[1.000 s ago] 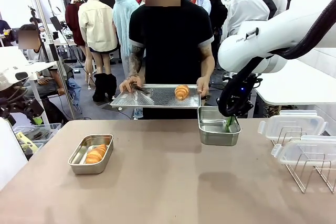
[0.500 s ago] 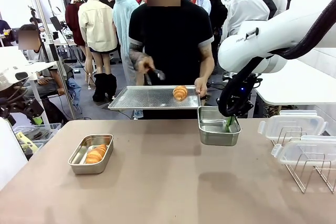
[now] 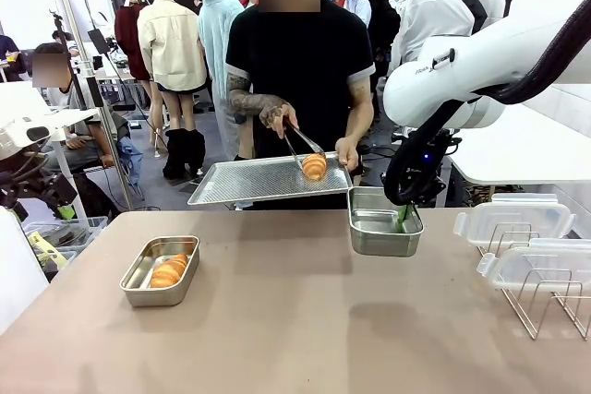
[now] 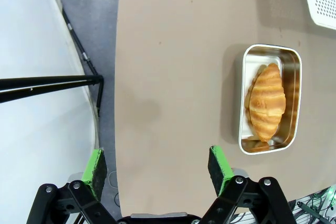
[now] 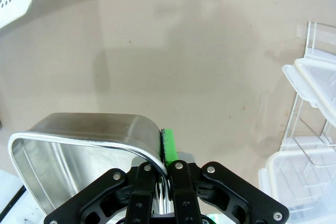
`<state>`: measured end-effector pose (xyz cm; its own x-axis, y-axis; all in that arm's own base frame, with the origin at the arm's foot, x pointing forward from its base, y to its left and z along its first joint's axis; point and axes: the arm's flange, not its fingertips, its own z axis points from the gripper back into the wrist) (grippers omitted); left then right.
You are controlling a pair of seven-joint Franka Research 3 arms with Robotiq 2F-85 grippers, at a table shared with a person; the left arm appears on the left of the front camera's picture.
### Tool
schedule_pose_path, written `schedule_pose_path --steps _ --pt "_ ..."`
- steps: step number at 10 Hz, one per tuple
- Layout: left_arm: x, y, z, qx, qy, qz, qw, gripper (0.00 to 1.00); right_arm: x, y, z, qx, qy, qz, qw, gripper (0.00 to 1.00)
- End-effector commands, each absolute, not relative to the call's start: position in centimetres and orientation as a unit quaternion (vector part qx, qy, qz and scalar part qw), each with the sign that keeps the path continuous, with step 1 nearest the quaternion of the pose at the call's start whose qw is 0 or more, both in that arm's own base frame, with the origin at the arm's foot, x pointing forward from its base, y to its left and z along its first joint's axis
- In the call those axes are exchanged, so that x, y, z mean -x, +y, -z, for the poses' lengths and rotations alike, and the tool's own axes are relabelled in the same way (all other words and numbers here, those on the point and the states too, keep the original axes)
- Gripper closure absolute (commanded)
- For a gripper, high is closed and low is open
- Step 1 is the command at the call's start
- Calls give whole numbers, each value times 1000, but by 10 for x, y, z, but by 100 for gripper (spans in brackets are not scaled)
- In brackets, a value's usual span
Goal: Place the bread in airtight containers.
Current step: Once an object is inside an Airtight Container , place the container in the center of the table.
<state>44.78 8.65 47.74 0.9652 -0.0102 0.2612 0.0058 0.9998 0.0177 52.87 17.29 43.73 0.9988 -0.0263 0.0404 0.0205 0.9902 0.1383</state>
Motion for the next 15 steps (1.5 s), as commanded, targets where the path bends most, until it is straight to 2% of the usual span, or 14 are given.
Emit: schedule_pose_path --steps 1,15 --pt "-444 88 -478 -7 -130 11 991 0 -528 174 -438 -71 -30 13 997 100" --pt "-444 88 -478 -7 -130 11 991 0 -528 174 -438 -71 -30 13 997 100"
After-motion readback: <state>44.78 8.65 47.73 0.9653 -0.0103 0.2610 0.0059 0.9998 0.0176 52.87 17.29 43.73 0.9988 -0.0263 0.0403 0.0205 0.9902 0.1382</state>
